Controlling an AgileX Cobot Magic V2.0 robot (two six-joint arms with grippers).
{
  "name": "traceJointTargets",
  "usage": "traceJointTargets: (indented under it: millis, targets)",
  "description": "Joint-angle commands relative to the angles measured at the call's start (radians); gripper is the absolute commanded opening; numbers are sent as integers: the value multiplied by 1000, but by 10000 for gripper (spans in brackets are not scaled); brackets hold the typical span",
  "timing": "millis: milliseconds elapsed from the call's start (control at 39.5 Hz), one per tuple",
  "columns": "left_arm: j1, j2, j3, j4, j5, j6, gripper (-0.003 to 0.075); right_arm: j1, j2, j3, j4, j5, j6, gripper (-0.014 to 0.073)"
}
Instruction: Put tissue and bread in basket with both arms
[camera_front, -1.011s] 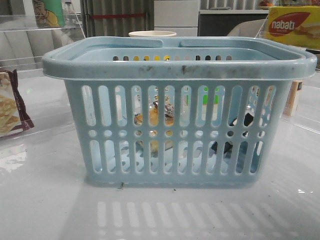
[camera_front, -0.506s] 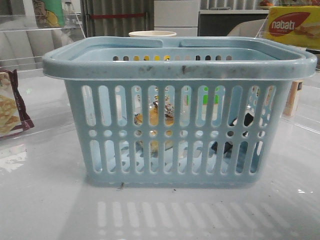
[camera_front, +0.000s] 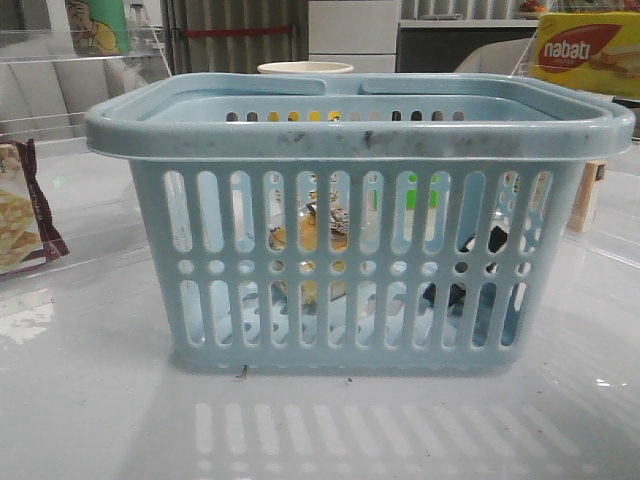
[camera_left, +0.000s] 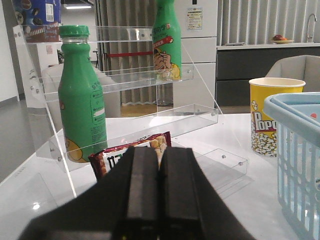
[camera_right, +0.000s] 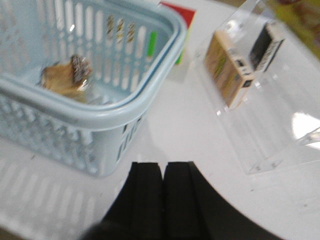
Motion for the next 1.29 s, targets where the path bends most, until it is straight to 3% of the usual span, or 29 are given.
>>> traceJointTargets:
  millis: [0, 228, 480, 1264]
  targets:
    - [-8, -19, -2, -5, -88, -8, 91, -89, -93, 91, -12, -273, -5, 56]
    - [-8, -19, -2, -5, -88, -8, 91, -244, -308, 372, -11, -527, -5, 56]
    - [-8, -19, -2, -5, -88, -8, 91, -253, -416, 567, -11, -644, 0, 56]
    - [-8, -17, -2, -5, -88, -8, 91, -253, -415, 570, 32, -690, 15, 56]
